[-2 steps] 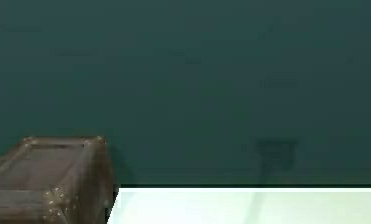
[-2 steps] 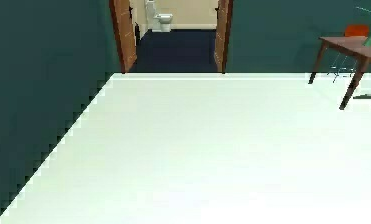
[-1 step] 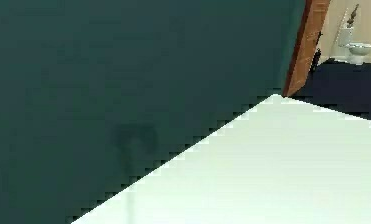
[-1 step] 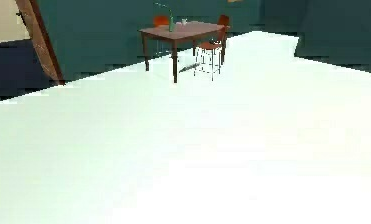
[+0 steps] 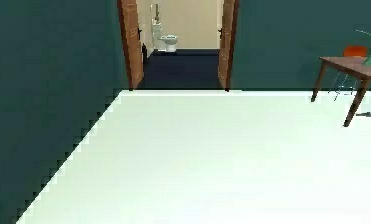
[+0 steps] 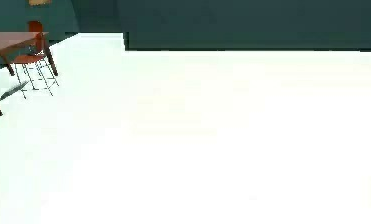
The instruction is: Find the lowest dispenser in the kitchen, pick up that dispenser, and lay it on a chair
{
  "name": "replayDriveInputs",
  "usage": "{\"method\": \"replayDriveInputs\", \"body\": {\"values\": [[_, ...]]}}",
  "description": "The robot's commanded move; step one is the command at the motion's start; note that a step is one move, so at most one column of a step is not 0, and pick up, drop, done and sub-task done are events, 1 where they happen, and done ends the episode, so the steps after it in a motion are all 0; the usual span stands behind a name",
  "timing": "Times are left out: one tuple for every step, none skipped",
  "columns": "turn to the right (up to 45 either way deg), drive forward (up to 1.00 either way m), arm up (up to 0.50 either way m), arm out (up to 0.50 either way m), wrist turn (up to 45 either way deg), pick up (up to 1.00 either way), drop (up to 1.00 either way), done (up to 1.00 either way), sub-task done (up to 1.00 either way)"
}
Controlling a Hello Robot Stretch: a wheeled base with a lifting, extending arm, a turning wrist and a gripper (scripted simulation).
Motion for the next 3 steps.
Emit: {"method": "replayDriveInputs", "body": {"values": [[0.0, 1.00, 0.00, 0.00, 0.0, 0.00, 0.00, 0.00, 0.00], [0.0, 1.00, 0.00, 0.00, 0.0, 0.00, 0.00, 0.00, 0.00], [3.0, 0.00, 0.00, 0.00, 0.0, 0.00, 0.00, 0.00, 0.00]]}}
